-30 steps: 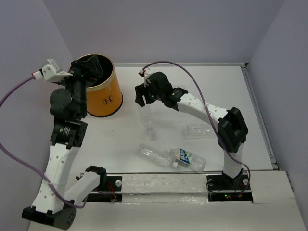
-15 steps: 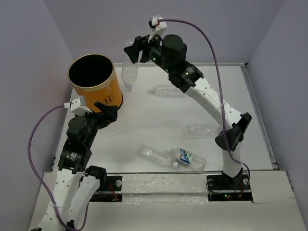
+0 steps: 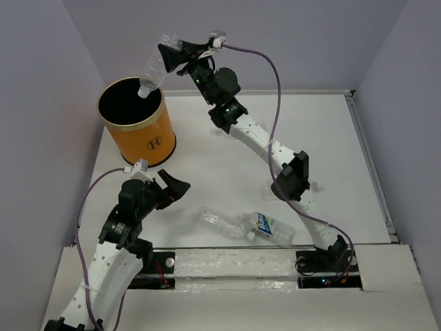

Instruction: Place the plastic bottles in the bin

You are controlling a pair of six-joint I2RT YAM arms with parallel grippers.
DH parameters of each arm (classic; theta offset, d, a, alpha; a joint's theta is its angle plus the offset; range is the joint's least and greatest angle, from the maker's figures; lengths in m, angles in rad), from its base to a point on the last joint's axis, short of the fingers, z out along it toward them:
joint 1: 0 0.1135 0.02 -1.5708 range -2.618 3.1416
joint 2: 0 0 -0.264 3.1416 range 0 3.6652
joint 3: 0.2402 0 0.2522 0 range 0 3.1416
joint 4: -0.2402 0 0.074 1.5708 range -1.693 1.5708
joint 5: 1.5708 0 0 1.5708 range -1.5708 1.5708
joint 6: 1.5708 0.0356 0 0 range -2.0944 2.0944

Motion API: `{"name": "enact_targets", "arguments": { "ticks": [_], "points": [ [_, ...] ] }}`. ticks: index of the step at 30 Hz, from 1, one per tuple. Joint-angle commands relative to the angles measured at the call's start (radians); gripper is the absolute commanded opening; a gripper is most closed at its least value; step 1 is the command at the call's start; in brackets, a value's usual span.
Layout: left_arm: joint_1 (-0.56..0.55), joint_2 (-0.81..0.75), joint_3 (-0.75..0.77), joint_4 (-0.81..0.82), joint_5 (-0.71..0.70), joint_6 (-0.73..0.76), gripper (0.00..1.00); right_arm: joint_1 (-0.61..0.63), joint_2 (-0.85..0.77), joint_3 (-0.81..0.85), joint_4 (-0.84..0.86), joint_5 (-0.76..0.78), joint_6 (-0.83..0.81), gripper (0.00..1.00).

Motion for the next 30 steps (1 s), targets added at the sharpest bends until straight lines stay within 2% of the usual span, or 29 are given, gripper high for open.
{"name": "enact_targets", "arguments": {
  "ticks": [1, 5, 10, 11, 12, 15, 19, 20, 22, 23, 25, 26, 27, 28, 30],
  "points": [
    [-0.016, 0.001, -0.024, 0.074, 0.098, -0.037, 0.99, 0.009, 0.134, 0.174, 0.267, 0.053, 0.08, 0.26],
    [-0.03, 0.036, -0.023, 0.097, 0.087, -0.031, 0.99, 0.018, 0.121, 0.05, 0.307, 0.018, 0.064, 0.36],
    [-0.044, 0.113, -0.041, 0.176, 0.086, -0.015, 0.99, 0.039, 0.205, 0.073, 0.218, -0.027, 0.0, 0.54],
    [-0.045, 0.128, -0.037, 0.186, 0.084, -0.005, 0.99, 0.048, 0.196, 0.05, 0.216, -0.036, -0.011, 0.6],
    [-0.047, 0.142, -0.029, 0.192, 0.067, 0.018, 0.99, 0.048, 0.181, 0.021, 0.226, -0.068, -0.022, 0.76],
    [-0.051, 0.197, 0.025, 0.195, 0.028, 0.07, 0.99, 0.058, 0.115, -0.021, 0.172, -0.144, -0.075, 0.99],
    [-0.07, 0.265, 0.109, 0.212, -0.017, 0.109, 0.99, 0.058, -0.009, -0.122, 0.111, -0.185, -0.126, 1.0],
    [-0.079, 0.295, 0.12, 0.219, -0.025, 0.112, 0.99, 0.058, -0.087, -0.166, 0.108, -0.192, -0.124, 1.0],
    [-0.122, 0.331, 0.135, 0.253, -0.048, 0.12, 0.99, 0.036, -0.175, -0.325, 0.108, -0.238, -0.111, 1.0],
    [-0.164, 0.367, 0.152, 0.276, -0.069, 0.127, 0.99, 0.021, -0.271, -0.455, 0.108, -0.258, -0.106, 1.0],
    [-0.217, 0.439, 0.187, 0.298, -0.095, 0.152, 0.99, 0.004, -0.379, -0.603, 0.108, -0.274, -0.097, 0.99],
    [-0.247, 0.467, 0.204, 0.304, -0.114, 0.169, 0.99, -0.005, -0.49, -0.679, 0.108, -0.269, -0.092, 0.98],
    [-0.308, 0.528, 0.244, 0.334, -0.123, 0.188, 0.99, -0.036, -0.546, -0.829, 0.103, -0.271, -0.069, 0.98],
    [-0.342, 0.529, 0.244, 0.341, -0.13, 0.21, 0.99, -0.054, -0.603, -0.896, 0.085, -0.275, -0.069, 0.97],
    [-0.404, 0.634, 0.327, 0.35, -0.161, 0.289, 0.99, -0.095, -0.719, -1.02, 0.002, -0.269, -0.026, 0.95]
  ]
}}
